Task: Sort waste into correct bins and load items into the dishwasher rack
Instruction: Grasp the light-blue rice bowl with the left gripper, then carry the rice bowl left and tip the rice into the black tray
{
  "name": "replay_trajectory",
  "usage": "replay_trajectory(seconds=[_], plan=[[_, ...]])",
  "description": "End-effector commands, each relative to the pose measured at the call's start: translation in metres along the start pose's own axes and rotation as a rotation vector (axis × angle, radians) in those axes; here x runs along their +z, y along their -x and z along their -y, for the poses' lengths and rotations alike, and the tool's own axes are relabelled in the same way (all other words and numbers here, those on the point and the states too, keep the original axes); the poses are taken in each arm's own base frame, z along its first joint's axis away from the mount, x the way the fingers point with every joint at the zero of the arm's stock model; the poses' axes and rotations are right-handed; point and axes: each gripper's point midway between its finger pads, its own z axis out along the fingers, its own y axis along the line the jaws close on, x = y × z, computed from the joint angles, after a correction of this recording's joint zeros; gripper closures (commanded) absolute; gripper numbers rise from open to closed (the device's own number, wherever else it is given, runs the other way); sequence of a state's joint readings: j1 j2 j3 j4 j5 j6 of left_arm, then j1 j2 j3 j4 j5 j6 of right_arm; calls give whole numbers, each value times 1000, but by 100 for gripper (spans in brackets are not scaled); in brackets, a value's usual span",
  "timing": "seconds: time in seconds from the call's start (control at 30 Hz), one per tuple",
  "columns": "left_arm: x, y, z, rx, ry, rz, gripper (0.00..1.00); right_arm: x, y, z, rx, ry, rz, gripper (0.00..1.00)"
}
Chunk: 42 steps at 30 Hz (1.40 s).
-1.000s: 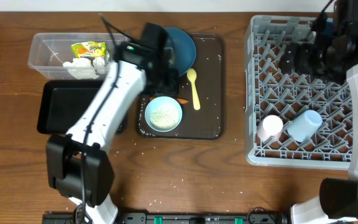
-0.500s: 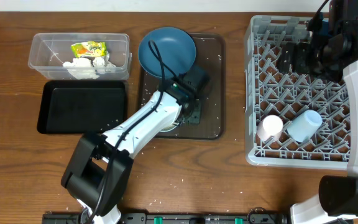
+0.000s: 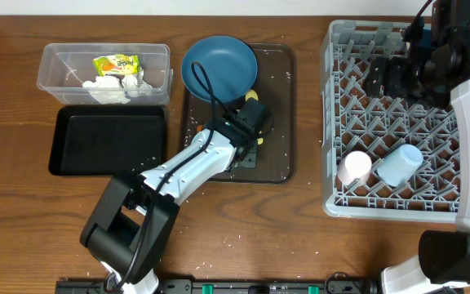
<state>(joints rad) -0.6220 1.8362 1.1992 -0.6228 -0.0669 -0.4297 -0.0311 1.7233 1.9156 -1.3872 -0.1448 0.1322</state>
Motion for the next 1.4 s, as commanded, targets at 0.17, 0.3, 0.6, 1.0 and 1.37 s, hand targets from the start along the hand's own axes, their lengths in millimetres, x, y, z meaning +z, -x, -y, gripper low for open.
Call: replay_trajectory(seconds=[0.17, 0.3, 0.6, 1.0, 1.37], plan=[[10, -4, -7, 31, 39, -20, 73, 2, -5, -3, -25, 1, -22, 2], [10, -4, -7, 30, 39, -20, 87, 2, -5, -3, -24, 2, -22, 2], [7, -3, -7, 30, 39, -20, 94, 2, -4, -2, -24, -5, -21, 2], [-76, 25, -1, -8, -49, 103, 94, 2, -3, -2, -25, -5, -17, 2], [-148, 51, -49, -183, -205, 245, 94, 2, -4, -2, -25, -5, -18, 2]])
